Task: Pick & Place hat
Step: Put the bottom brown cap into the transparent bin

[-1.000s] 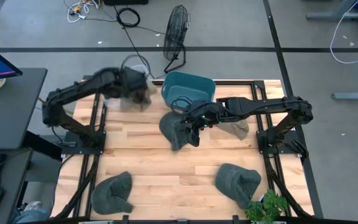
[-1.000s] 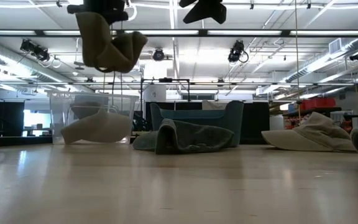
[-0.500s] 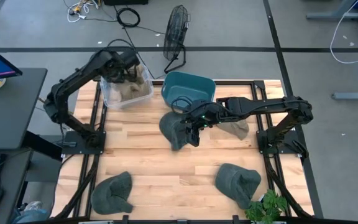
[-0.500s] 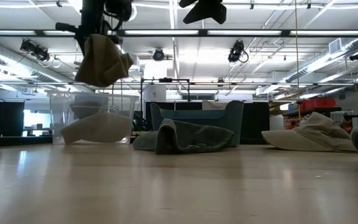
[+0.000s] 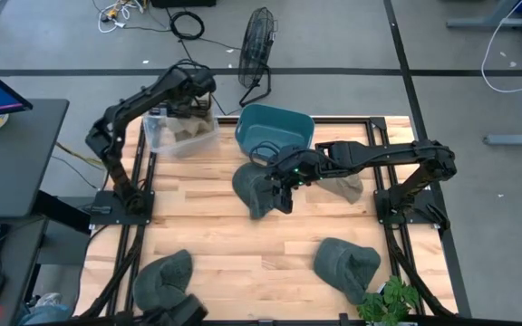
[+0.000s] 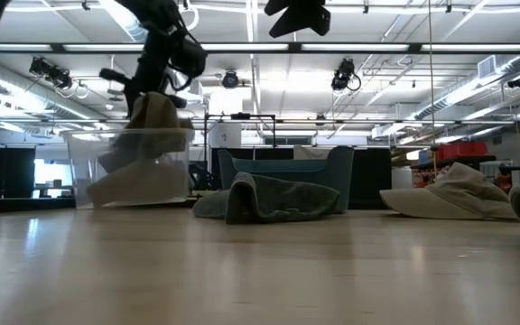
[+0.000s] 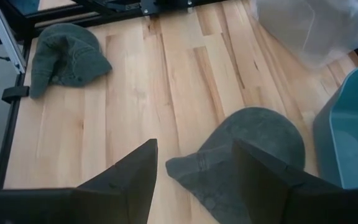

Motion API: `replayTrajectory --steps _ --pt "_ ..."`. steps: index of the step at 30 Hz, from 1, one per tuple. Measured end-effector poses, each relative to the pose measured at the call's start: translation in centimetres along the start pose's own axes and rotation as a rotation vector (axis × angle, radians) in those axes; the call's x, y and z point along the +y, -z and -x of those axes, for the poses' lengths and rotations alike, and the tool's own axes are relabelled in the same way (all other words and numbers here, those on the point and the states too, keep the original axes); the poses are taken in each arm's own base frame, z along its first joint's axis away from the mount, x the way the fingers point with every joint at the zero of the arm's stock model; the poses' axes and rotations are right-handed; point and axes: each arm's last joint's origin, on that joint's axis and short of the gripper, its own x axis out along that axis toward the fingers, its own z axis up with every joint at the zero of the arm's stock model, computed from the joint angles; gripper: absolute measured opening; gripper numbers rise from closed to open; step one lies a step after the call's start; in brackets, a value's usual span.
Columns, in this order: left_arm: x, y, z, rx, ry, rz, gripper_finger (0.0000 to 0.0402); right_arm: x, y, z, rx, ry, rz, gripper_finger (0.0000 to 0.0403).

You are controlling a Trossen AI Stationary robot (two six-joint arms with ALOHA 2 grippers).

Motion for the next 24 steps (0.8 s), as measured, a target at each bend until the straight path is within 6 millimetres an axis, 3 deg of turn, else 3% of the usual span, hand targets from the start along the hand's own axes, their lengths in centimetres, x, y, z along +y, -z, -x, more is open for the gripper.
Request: replayTrajectory --steps 5,11,19,24 --pt "-1.8 0.0 -1.4 0.078 0.051 0.014 0.0059 0.0 0.1 0.0 0.011 0.002 0.001 0.021" --pt "-2.7 0.1 -2.2 0.137 0.087 -0.106 0.011 0.0 0.2 0.0 0.016 0.004 0.002 0.021" --pt "-1.1 0.7 -2.2 0.294 0.053 -0.3 0.0176 0.0 0.2 0.0 0.016 0.004 0.004 0.021" --pt "0.0 1.1 0.2 0.185 0.078 -0.38 0.0189 -0.1 0.1 0.0 0.015 0.004 0.016 0.021"
